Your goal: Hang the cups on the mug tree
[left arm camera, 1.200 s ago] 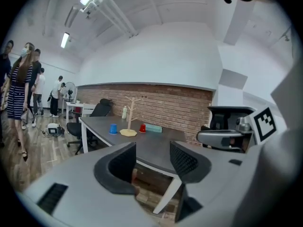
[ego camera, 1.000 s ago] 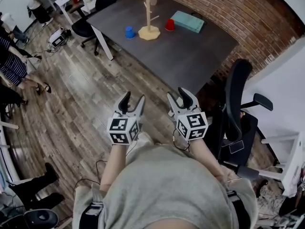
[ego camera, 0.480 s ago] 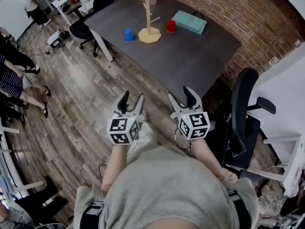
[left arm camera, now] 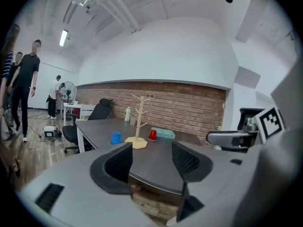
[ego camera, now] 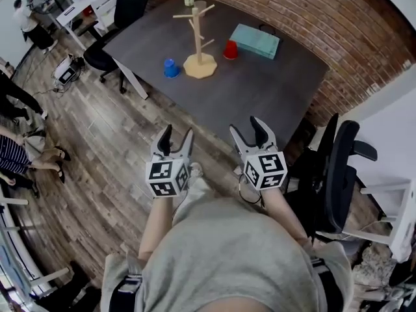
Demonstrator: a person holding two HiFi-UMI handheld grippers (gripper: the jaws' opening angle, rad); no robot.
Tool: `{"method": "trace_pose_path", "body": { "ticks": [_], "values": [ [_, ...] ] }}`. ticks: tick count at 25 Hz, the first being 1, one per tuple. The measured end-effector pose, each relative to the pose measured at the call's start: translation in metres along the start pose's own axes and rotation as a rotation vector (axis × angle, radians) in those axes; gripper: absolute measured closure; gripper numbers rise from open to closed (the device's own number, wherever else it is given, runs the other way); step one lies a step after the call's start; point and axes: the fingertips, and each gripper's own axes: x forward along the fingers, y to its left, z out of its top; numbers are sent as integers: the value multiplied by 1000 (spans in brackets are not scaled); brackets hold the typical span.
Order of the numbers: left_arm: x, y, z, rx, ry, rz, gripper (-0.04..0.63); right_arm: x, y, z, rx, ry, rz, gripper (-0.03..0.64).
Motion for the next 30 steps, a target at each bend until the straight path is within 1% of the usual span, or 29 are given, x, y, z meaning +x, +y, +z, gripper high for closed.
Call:
{"method": "trace_pose_path", "body": {
  "ticks": [7, 13, 21, 30],
  "values": [
    [55, 42, 29, 15, 14, -30, 353, 60, -13, 23, 0, -1, -41, 344],
    [93, 78, 43, 20, 24, -54, 353, 108, -17, 35, 4, 0, -74, 344],
    [141, 119, 52, 22, 45, -77, 353, 162, -28, 41, 6, 8, -117, 344],
    [190, 154, 54, 30, 74, -91, 353, 211, -39, 41, 17, 29, -151, 344]
  ]
}}
